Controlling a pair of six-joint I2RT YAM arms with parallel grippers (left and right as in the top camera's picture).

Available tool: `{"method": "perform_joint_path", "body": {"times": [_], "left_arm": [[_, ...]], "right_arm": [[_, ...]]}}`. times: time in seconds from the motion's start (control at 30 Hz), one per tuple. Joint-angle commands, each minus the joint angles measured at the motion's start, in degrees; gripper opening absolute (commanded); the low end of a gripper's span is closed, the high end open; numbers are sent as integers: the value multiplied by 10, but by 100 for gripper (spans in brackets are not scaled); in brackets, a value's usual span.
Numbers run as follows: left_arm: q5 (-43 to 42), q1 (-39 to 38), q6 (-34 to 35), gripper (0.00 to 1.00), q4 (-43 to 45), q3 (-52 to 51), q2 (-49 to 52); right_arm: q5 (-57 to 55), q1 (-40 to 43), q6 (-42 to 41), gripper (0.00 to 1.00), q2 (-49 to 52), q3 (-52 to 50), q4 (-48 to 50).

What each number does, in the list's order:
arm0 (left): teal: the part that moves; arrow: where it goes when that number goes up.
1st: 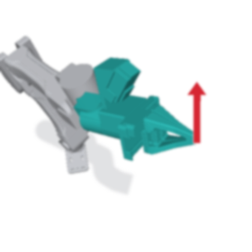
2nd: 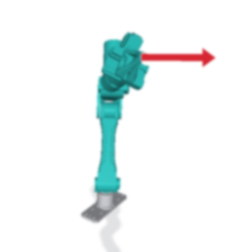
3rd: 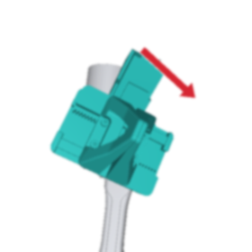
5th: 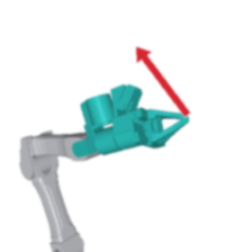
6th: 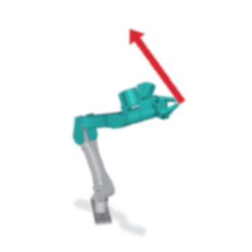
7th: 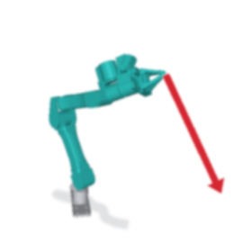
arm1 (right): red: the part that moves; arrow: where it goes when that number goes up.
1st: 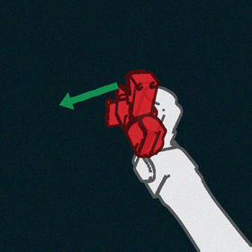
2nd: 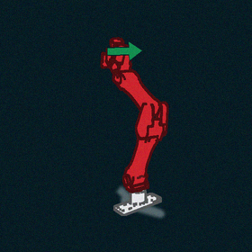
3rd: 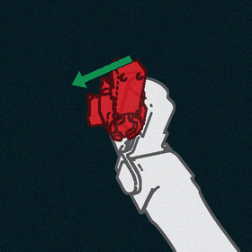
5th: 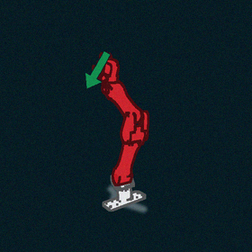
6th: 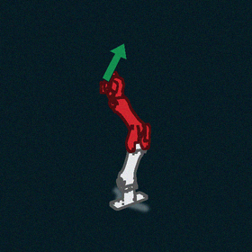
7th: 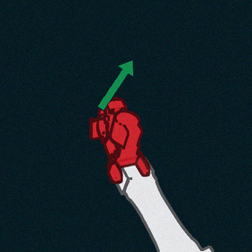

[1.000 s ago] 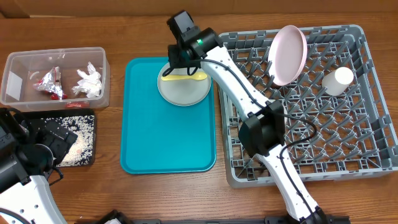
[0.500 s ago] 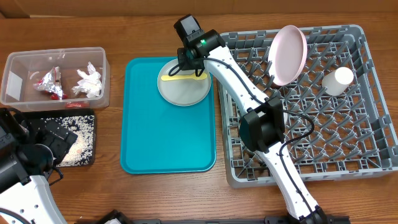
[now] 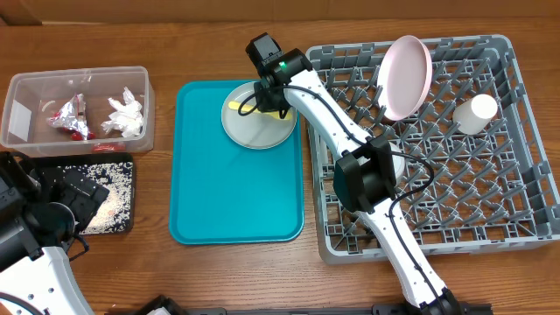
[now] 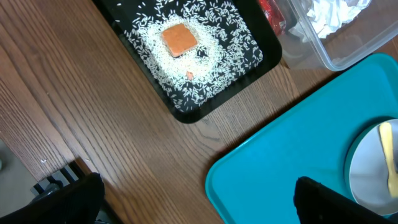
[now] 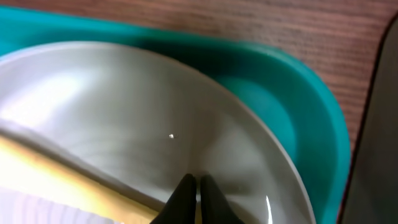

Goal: Sort waste into correct bins and load items into the dishwasher rack
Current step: 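Move the right gripper to the plate and grasp the yellow spoon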

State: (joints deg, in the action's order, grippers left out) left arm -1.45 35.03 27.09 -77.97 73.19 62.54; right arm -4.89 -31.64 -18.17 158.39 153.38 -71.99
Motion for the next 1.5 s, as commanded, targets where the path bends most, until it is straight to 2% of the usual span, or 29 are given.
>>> {"method": "perform_joint_path", "body": {"times": [0.0,0.23,0.37,0.47,0.7,0.77,0.9,0.97,1.17,1.3,1.47], "left_arm": [[6,4,8,100,0,-2,1],[6,4,8,100,0,-2,1],[6,4,8,100,0,-2,1],[6,4,8,100,0,-2,1],[6,4,8,100,0,-2,1],[6,4,8,100,0,-2,1],[6,4,8,100,0,-2,1],[6,4,8,100,0,-2,1],[6,4,8,100,0,-2,1],[6,4,8,100,0,-2,1],[6,4,8,100,0,-2,1]], "right_arm": [[0,-1,2,7,0,3,-21],[69,-1,11,5,-11,5,-94],[139,-1,51,5,-34,5,-128],[138,-1,58,6,-52,5,-135],[127,7,58,29,-69,7,-118],[127,7,57,40,-69,7,-114],[129,5,45,68,-69,7,-101],[143,1,45,75,-69,7,-92],[136,-17,44,76,-68,4,-66],[67,-34,15,76,-64,-9,-42],[35,-40,-2,74,-57,-34,-3]]}}
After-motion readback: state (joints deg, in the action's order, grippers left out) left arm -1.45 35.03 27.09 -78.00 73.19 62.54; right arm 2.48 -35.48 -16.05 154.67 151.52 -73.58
